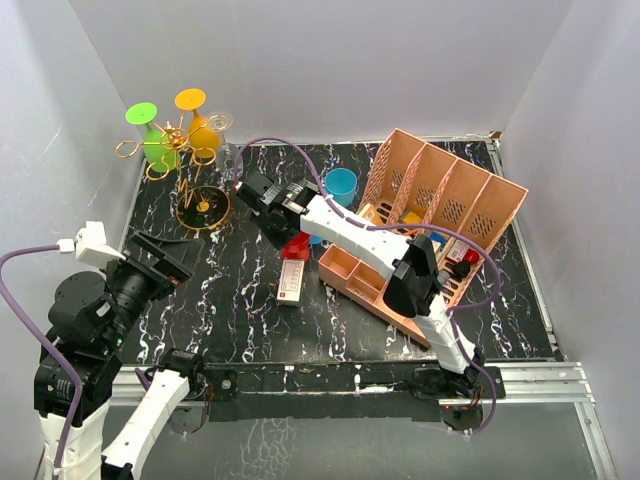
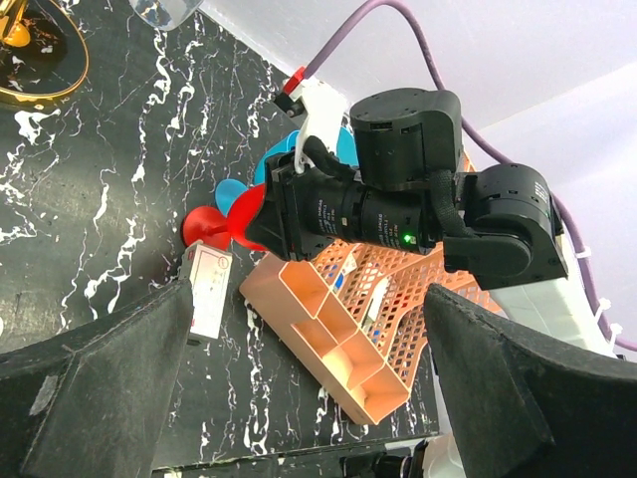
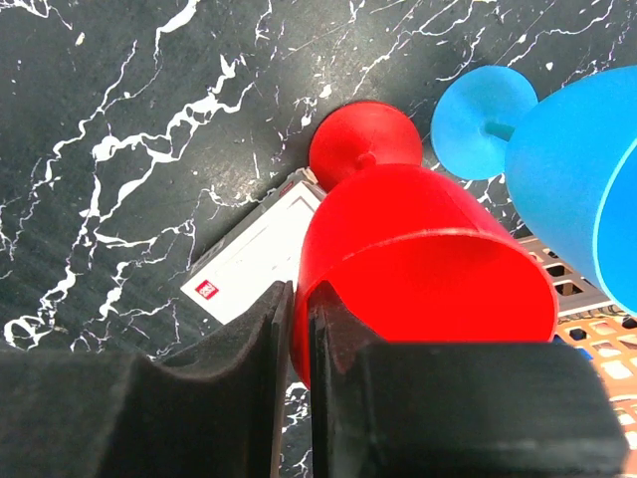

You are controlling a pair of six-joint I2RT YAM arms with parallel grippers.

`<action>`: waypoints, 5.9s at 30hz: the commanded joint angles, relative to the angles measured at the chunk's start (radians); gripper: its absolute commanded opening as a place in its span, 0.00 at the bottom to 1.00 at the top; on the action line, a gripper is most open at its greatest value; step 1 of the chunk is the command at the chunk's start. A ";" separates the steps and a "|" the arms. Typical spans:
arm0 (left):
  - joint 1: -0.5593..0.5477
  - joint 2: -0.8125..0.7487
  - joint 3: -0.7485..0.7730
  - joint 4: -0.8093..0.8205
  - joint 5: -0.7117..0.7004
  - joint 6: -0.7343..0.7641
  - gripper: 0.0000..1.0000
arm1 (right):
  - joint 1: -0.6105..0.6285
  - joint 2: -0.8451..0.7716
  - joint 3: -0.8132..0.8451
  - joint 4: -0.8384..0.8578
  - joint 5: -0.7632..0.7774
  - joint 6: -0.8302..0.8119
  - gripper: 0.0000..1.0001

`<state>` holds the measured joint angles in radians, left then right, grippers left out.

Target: Take the wine glass off the wine glass rack

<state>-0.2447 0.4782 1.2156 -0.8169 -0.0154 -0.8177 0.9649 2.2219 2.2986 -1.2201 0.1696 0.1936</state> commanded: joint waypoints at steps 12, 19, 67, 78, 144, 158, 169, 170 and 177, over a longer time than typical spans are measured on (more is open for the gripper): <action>0.001 0.037 0.033 0.004 -0.003 0.020 0.97 | 0.000 -0.068 0.127 0.020 0.066 -0.008 0.79; 0.001 0.052 0.032 0.005 -0.009 0.030 0.97 | 0.001 -0.323 -0.153 0.188 -0.016 0.021 0.96; 0.002 0.940 0.654 0.172 -0.163 0.188 0.97 | -0.014 -1.065 -0.964 0.599 0.206 0.178 0.99; 0.002 1.134 0.876 0.066 -0.205 0.209 0.88 | -0.014 -1.151 -1.010 0.505 0.195 0.290 0.99; 0.082 1.472 1.075 -0.005 -0.402 -0.120 0.27 | -0.015 -1.188 -1.177 0.608 0.366 0.116 0.99; 0.089 1.426 1.061 0.015 -0.416 -0.088 0.07 | -0.014 -1.188 -1.171 0.607 0.366 0.117 0.99; 0.122 1.343 0.955 0.095 -0.379 -0.112 0.00 | -0.015 -1.190 -1.168 0.608 0.359 0.125 0.99; 0.127 1.333 0.933 0.116 -0.370 -0.122 0.00 | -0.015 -1.190 -1.168 0.608 0.358 0.127 0.99; 0.163 1.268 0.813 0.242 -0.298 -0.207 0.00 | -0.015 -1.193 -1.166 0.608 0.359 0.126 0.99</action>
<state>-0.1085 1.8416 2.0785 -0.6647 -0.3443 -0.9764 0.9535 1.0534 1.1145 -0.6693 0.5060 0.3161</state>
